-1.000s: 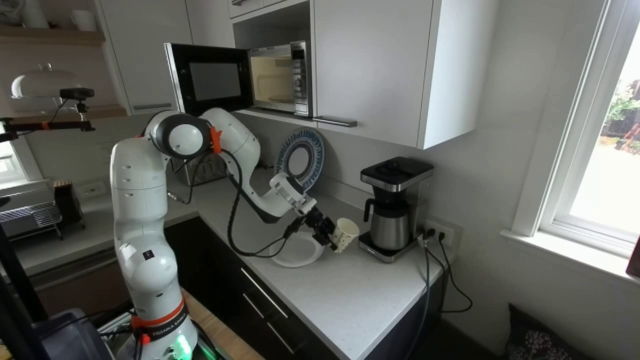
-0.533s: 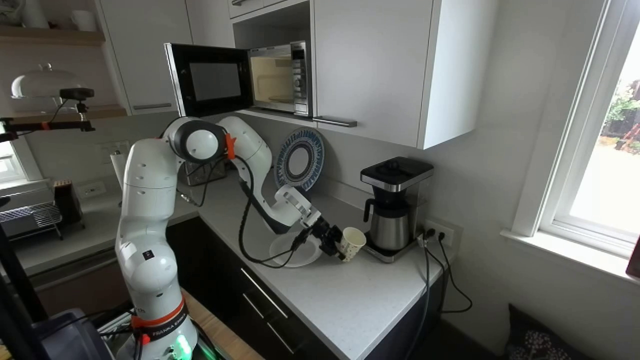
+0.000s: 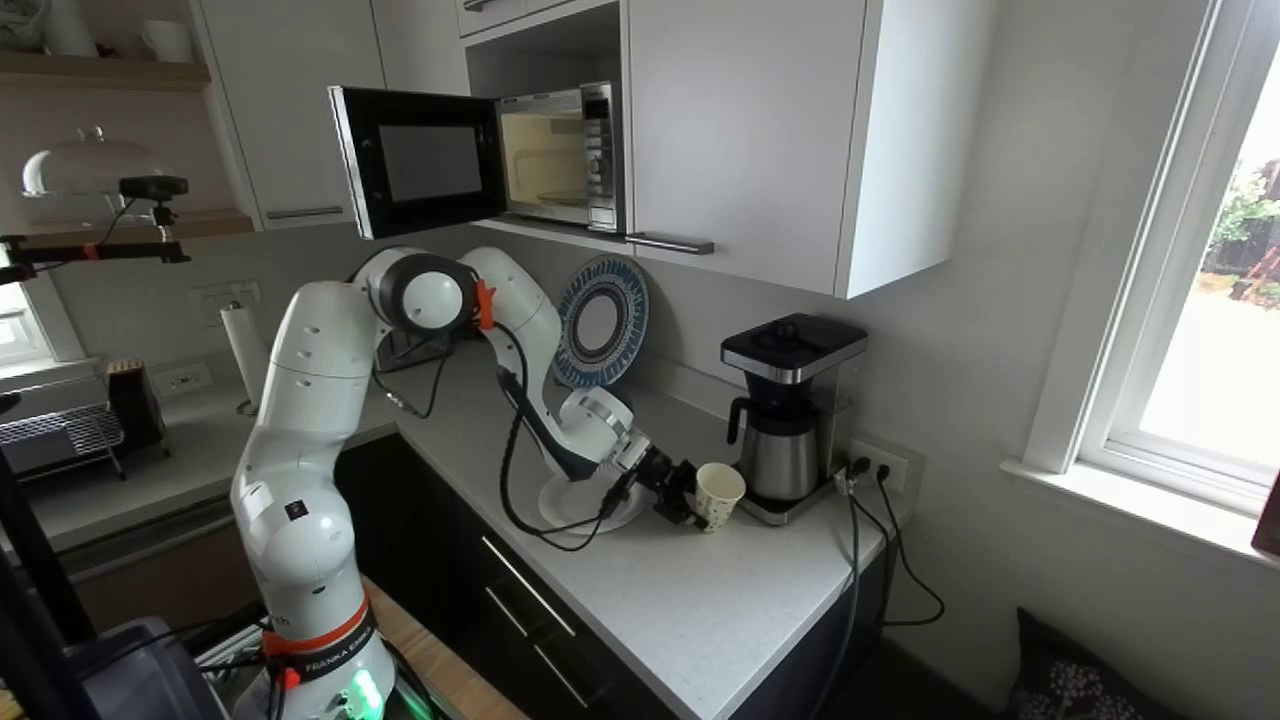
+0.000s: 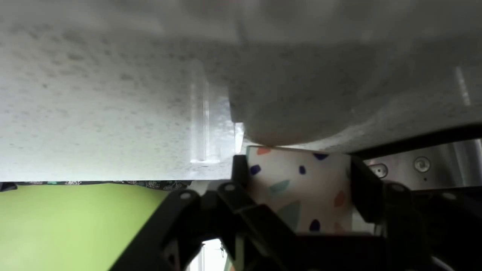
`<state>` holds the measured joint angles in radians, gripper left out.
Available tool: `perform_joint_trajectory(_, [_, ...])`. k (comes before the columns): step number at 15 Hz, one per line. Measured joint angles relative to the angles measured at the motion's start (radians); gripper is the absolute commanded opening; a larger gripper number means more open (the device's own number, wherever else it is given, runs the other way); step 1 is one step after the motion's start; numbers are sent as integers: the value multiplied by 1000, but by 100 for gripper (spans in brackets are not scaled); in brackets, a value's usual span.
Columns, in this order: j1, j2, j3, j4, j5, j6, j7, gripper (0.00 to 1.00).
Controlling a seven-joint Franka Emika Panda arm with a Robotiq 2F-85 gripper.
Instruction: Move the cup from the microwave to the counter
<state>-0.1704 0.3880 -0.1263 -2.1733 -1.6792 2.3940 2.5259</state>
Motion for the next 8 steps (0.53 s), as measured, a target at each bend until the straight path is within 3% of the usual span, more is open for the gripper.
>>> perform_joint_trajectory(3, [0,11,0,5,-16,-7,3,100])
perform_joint_trajectory(8, [1,12,4,-1,-23,-21,2,100])
